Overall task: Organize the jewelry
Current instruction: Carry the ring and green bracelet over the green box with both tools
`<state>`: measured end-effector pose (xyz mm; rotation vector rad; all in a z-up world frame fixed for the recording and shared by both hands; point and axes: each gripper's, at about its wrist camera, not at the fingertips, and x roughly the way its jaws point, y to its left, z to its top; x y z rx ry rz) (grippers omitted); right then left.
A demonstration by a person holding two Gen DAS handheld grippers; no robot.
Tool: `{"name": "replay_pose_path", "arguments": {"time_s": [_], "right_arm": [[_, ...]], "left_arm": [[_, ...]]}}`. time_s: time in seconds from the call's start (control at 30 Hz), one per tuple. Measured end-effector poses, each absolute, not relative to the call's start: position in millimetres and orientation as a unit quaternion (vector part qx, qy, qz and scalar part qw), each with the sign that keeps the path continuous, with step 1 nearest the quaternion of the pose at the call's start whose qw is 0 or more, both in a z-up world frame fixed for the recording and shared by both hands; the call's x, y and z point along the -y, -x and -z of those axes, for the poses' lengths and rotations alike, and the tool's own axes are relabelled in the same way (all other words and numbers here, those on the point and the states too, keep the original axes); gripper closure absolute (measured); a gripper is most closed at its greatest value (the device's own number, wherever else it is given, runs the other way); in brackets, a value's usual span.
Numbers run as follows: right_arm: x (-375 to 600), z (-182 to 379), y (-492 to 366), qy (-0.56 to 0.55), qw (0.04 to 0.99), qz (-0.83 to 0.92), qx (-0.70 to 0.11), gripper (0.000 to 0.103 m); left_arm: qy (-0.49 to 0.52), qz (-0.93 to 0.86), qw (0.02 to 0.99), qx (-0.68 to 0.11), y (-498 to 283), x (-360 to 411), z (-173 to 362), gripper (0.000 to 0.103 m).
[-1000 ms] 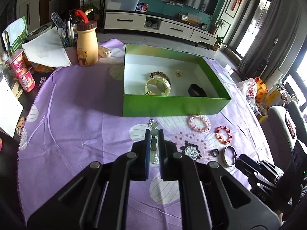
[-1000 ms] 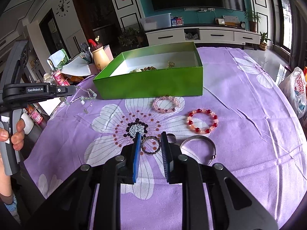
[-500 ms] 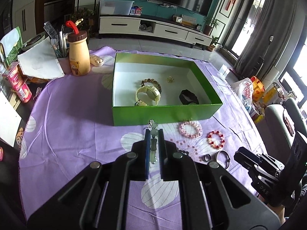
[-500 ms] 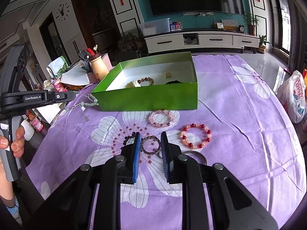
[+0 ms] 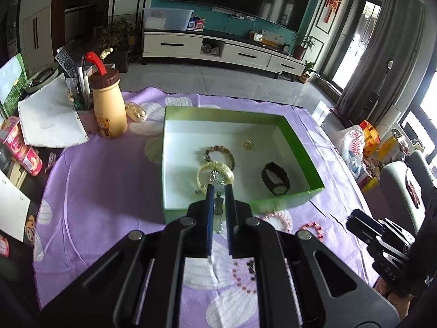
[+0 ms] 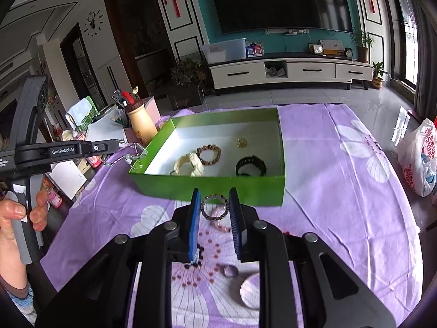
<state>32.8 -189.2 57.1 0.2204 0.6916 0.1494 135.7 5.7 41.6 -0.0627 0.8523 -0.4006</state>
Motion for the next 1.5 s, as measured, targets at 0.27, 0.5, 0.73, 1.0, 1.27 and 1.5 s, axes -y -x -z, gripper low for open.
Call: {"name": "replay_pose_path", "arguments": {"time_s": [0.27, 0.5, 0.73, 1.0, 1.27, 1.5], "right_arm": [[192.5, -51.1, -69.4, -0.103, 0.929, -0.070, -0.348, 0.082], [203.7, -41.2, -112.2, -0.119, 0.922, -0.063, -0.362, 0.082], [213.8, -33.1, -169.3, -0.140, 0.906, -0.061, -0.395, 0.082], [216.7, -9.6, -214.9, -0.123, 0.886, -0.036, -0.445, 0.082], [220.2, 7.4, -236.6, -0.106, 0.881, -0.013, -0.462, 0.082], [223.1, 12.3, -243.6, -0.104, 0.879, 0.001, -0.465, 0.081]], "left_arm": [[0.026, 0.182, 0.894, -0.408, -172.8, 5.3, -39.5, 0.096], [0.013, 0.172, 0.893, -0.415, -205.3, 16.9, -29.5, 0.096], [0.014, 0.153, 0.884, -0.442, -241.7, 19.7, -8.3, 0.096], [-0.002, 0.137, 0.873, -0.468, -263.3, 27.6, 18.6, 0.096], [-0.021, 0.131, 0.870, -0.475, -268.6, 31.8, 33.4, 0.096], [-0.024, 0.131, 0.867, -0.481, -270.5, 32.8, 38.8, 0.096]]}}
